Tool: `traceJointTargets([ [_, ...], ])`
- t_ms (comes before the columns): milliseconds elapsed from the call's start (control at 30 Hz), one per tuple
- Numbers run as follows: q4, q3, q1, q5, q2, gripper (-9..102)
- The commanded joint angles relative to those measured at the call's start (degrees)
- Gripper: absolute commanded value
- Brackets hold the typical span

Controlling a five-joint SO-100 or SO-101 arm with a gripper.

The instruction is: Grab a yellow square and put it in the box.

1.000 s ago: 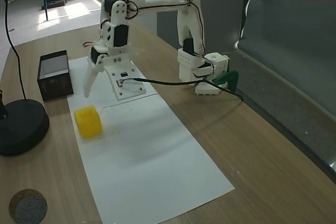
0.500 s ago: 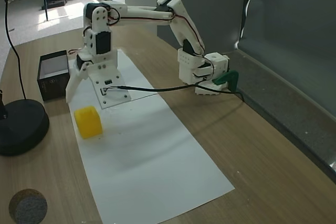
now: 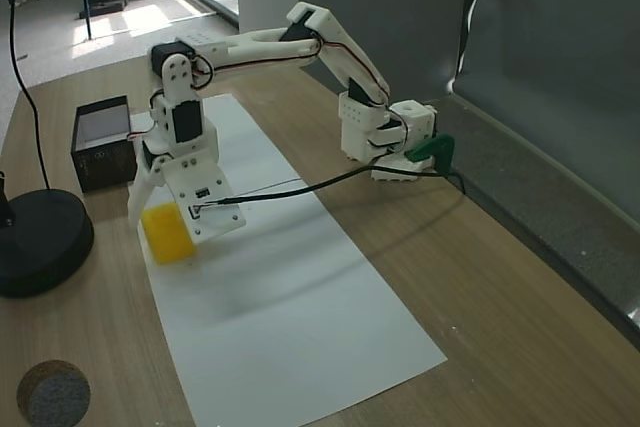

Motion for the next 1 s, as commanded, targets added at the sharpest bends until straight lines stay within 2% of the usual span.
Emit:
traceJointTargets([
  [0, -1.23, -3.6, 0.62, 0.18, 0.18, 36],
  [133, -1.93, -3.6, 0.62, 0.18, -1.58, 31],
  [300, -2.72, -3.6, 0.7, 0.44, -2.29, 9],
  [500, -0.79, -6.33, 2.9, 0.09, 1.14, 10],
  [600, 2.11, -13.01, 8.61, 0.0, 5.98, 10],
  [767, 4.39, -26.19, 21.27, -5.8, 14.94, 10],
  [867, 2.46, -32.08, 30.23, -8.7, 17.67, 10],
  [967, -4.57, -33.13, 38.23, -9.23, 16.52, 10],
])
